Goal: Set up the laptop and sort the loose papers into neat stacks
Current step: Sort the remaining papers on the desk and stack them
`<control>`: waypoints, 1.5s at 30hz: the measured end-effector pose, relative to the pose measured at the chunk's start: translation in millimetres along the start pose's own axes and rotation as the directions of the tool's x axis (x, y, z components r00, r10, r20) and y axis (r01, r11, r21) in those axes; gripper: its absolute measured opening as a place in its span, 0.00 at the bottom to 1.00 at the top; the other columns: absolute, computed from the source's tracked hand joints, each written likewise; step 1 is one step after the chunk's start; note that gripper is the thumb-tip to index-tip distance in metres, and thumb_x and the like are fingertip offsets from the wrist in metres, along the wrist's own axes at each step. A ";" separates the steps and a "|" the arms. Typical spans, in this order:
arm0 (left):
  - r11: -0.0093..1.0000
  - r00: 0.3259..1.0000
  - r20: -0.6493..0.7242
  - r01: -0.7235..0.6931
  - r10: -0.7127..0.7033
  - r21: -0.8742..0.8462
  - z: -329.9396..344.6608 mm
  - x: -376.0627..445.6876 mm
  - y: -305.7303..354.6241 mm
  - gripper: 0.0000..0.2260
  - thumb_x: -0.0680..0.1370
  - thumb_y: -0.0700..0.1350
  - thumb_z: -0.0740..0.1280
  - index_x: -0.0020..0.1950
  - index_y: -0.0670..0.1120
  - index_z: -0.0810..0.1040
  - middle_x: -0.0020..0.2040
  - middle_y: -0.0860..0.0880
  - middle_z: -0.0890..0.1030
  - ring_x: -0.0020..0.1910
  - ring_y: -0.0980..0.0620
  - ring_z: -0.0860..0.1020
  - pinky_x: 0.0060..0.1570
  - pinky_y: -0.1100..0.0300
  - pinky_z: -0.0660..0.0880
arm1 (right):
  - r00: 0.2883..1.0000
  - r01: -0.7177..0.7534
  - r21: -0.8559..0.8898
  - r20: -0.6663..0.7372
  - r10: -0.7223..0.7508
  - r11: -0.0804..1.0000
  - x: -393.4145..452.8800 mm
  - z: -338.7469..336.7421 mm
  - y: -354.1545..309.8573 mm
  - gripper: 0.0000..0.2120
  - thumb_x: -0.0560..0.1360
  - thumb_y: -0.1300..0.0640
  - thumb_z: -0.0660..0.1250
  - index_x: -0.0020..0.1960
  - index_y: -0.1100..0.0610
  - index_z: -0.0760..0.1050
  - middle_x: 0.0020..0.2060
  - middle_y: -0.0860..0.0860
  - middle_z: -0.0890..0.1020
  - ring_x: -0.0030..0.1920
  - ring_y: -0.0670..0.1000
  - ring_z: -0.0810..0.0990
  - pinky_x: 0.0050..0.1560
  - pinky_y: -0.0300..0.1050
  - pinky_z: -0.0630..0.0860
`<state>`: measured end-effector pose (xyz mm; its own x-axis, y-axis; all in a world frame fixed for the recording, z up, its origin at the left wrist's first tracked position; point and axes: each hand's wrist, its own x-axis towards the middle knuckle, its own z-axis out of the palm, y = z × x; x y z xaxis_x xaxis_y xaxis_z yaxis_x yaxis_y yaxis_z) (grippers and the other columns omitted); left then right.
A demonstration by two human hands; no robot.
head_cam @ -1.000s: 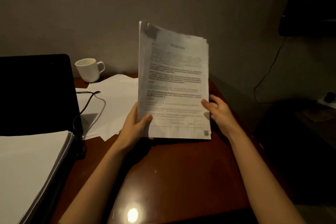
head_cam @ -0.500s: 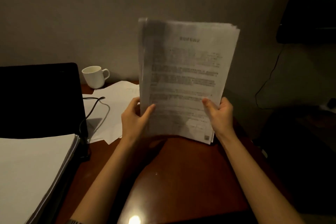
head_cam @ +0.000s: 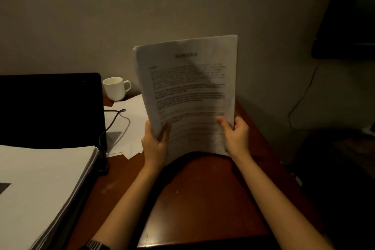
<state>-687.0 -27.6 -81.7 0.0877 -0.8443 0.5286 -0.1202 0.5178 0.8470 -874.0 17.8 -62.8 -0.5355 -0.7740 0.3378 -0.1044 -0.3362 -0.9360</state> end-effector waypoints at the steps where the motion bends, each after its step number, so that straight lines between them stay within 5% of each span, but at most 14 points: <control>1: 0.999 1.000 0.012 0.027 -0.027 -0.023 0.4 -1.8 -0.5 0.14 0.77 0.43 0.67 0.60 0.48 0.67 0.51 0.60 0.74 0.48 0.72 0.75 0.41 0.73 0.75 | 1.000 -0.013 -0.005 0.006 0.013 1.000 -2.0 0.6 3.7 0.04 0.76 0.57 0.67 0.50 0.51 0.74 0.45 0.46 0.81 0.46 0.44 0.81 0.41 0.35 0.79; 4: 0.985 0.987 0.065 0.153 -0.148 -0.080 1.0 -5.5 -5.3 0.24 0.71 0.59 0.68 0.63 0.49 0.70 0.54 0.58 0.77 0.51 0.63 0.77 0.45 0.67 0.77 | 0.994 -0.090 -0.021 0.065 0.092 0.996 -9.4 -2.4 18.5 0.12 0.79 0.57 0.63 0.62 0.52 0.70 0.49 0.42 0.79 0.50 0.40 0.78 0.48 0.35 0.76; 6: 0.973 0.980 0.086 0.192 -0.182 -0.126 1.4 -4.6 -8.5 0.27 0.69 0.61 0.67 0.63 0.49 0.72 0.55 0.55 0.79 0.54 0.58 0.78 0.49 0.63 0.78 | 0.982 -0.154 -0.017 0.104 0.155 0.988 -14.3 -6.1 24.9 0.15 0.79 0.58 0.62 0.65 0.53 0.68 0.50 0.43 0.78 0.52 0.42 0.78 0.50 0.36 0.76; 10: 0.931 0.947 0.098 0.319 -0.305 -0.179 3.1 -7.3 -5.2 0.06 0.76 0.47 0.68 0.51 0.47 0.79 0.49 0.48 0.81 0.53 0.44 0.79 0.48 0.55 0.79 | 0.963 -0.216 -0.047 0.154 0.221 0.975 -21.5 -13.5 26.0 0.17 0.78 0.62 0.63 0.66 0.55 0.67 0.51 0.46 0.78 0.52 0.46 0.78 0.46 0.34 0.76; 15: 0.927 0.944 0.004 0.324 -0.329 -0.187 -11.5 -22.4 10.6 0.04 0.78 0.43 0.67 0.45 0.48 0.80 0.42 0.51 0.82 0.42 0.56 0.81 0.37 0.65 0.78 | 0.957 -0.183 -0.104 0.210 0.202 0.978 -34.6 -20.6 14.7 0.05 0.76 0.62 0.66 0.50 0.53 0.75 0.46 0.49 0.81 0.41 0.44 0.82 0.34 0.32 0.77; 20: 0.908 0.917 -0.179 0.294 -0.356 -0.300 -43.8 -38.1 25.6 0.02 0.77 0.41 0.67 0.47 0.47 0.78 0.44 0.51 0.82 0.43 0.56 0.83 0.39 0.64 0.79 | 0.891 -0.180 -0.052 0.415 0.185 0.982 -48.0 -7.3 2.3 0.07 0.79 0.59 0.62 0.56 0.54 0.74 0.49 0.53 0.82 0.29 0.52 0.81 0.22 0.38 0.73; 24: 0.917 0.888 -0.322 0.219 -0.329 -0.332 -79.2 -41.3 43.5 0.08 0.77 0.43 0.67 0.55 0.44 0.78 0.51 0.49 0.83 0.50 0.52 0.82 0.50 0.54 0.80 | 0.854 -0.229 0.054 0.491 0.174 0.972 -55.3 31.2 -17.3 0.06 0.80 0.58 0.59 0.55 0.54 0.72 0.48 0.54 0.81 0.27 0.50 0.79 0.23 0.37 0.74; 28: 0.943 0.811 -0.504 0.170 -0.298 -0.285 -121.6 -49.1 65.4 0.09 0.80 0.44 0.64 0.60 0.45 0.75 0.53 0.52 0.81 0.52 0.56 0.80 0.53 0.58 0.79 | 0.760 -0.275 0.110 0.634 0.146 0.955 -66.5 82.8 -42.1 0.09 0.82 0.58 0.55 0.59 0.55 0.71 0.46 0.54 0.81 0.30 0.49 0.80 0.26 0.37 0.75; 33: 0.992 0.709 -0.694 0.106 -0.126 -0.072 -179.0 -62.1 83.0 0.18 0.81 0.42 0.61 0.71 0.42 0.65 0.60 0.54 0.75 0.57 0.60 0.75 0.55 0.71 0.73 | 0.660 -0.388 0.081 0.720 0.215 0.918 -89.7 158.2 -62.5 0.11 0.82 0.59 0.55 0.63 0.60 0.68 0.47 0.54 0.80 0.29 0.48 0.81 0.28 0.35 0.77; 38: 0.932 0.634 -0.745 0.360 -0.206 0.049 -236.7 -72.5 70.2 0.30 0.77 0.44 0.66 0.74 0.44 0.56 0.71 0.43 0.62 0.70 0.45 0.63 0.68 0.46 0.67 | 0.543 -0.569 -0.055 0.724 0.425 0.821 -114.0 226.7 -57.9 0.14 0.82 0.63 0.55 0.65 0.67 0.67 0.49 0.58 0.78 0.23 0.42 0.78 0.23 0.30 0.71; 41: 0.881 0.608 -0.751 0.467 -0.257 0.077 -253.6 -84.5 62.5 0.37 0.77 0.43 0.67 0.78 0.47 0.46 0.77 0.44 0.49 0.76 0.44 0.47 0.74 0.43 0.54 | 0.519 -0.531 -0.164 0.713 0.472 0.832 -124.2 246.5 -43.6 0.16 0.82 0.65 0.55 0.67 0.69 0.65 0.45 0.55 0.77 0.20 0.40 0.76 0.20 0.30 0.67; 45: 0.779 0.670 -0.682 0.581 -0.293 0.235 -256.3 -100.4 48.1 0.33 0.78 0.42 0.64 0.78 0.47 0.48 0.79 0.47 0.41 0.76 0.49 0.36 0.74 0.45 0.40 | 0.512 -0.474 -0.315 0.661 0.548 0.822 -127.7 252.6 -22.7 0.14 0.81 0.64 0.58 0.64 0.69 0.68 0.37 0.55 0.75 0.19 0.41 0.75 0.18 0.32 0.65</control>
<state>-448.2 117.5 -79.7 0.7682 -0.6238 0.1439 -0.2756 -0.1194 0.9538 -591.5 -11.2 -59.7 0.2228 -0.9353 -0.2748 -0.0954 0.2596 -0.9610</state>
